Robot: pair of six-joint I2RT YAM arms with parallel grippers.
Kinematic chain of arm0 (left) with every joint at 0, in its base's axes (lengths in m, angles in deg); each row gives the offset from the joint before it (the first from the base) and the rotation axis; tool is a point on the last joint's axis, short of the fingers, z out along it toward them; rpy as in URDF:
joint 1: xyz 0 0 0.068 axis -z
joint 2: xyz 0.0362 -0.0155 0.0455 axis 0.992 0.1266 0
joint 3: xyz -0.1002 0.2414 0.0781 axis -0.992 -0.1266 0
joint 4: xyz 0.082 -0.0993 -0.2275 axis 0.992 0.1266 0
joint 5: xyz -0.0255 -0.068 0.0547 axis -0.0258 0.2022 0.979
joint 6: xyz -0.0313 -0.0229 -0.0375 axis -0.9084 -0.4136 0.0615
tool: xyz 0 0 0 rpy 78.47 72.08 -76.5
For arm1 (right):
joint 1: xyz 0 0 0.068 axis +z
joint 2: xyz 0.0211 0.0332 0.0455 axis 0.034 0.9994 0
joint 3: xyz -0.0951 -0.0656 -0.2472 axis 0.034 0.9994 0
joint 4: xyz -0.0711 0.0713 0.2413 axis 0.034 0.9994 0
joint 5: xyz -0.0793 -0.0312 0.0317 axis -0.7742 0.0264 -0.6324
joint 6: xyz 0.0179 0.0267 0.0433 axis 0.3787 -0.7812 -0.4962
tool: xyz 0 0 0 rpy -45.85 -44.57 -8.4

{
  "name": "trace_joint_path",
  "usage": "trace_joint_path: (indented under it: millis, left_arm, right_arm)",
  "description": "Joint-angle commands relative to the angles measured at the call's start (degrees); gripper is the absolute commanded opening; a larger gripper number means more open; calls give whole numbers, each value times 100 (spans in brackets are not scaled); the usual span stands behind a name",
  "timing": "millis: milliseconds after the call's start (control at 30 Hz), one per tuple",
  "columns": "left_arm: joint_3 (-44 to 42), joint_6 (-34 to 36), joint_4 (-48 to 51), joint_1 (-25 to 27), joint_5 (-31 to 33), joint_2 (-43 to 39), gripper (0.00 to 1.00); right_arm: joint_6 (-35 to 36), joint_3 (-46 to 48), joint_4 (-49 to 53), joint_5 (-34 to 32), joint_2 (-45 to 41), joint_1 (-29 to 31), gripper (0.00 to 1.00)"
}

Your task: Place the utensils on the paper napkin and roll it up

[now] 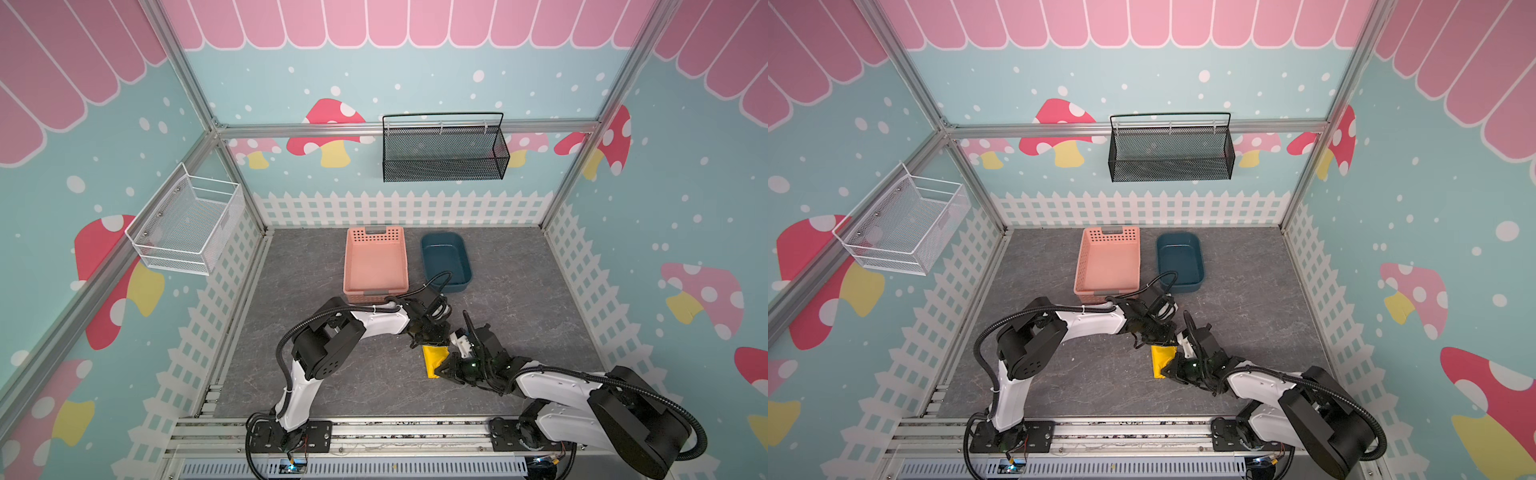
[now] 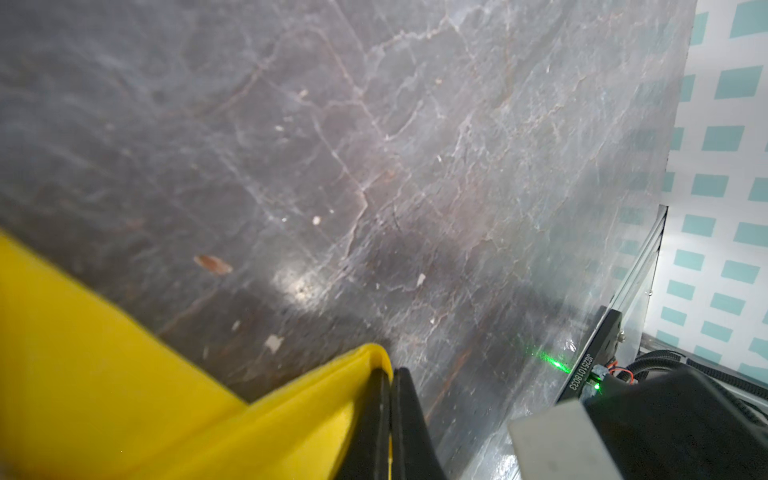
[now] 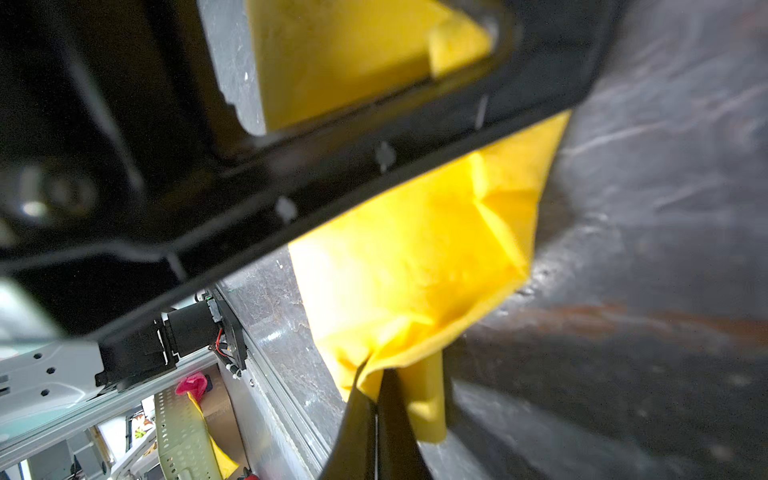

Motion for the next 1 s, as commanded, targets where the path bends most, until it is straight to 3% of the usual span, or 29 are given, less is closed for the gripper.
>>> trace_joint_path:
  millis: [0, 267, 867, 967]
  left_arm:
    - [-217, 224, 366, 38, 451, 348, 0]
    - [-287, 290, 357, 89, 563, 395, 0]
    - [-307, 282, 379, 100, 732, 289, 0]
    - [-238, 287, 370, 82, 749, 35, 6]
  right_arm:
    - [102, -198, 996, -329, -190, 17, 0]
    - [111, -483, 1735, -577, -716, 9, 0]
    - [173, -75, 2175, -826, -749, 13, 0]
    - [189, -13, 2099, -756, -711, 8, 0]
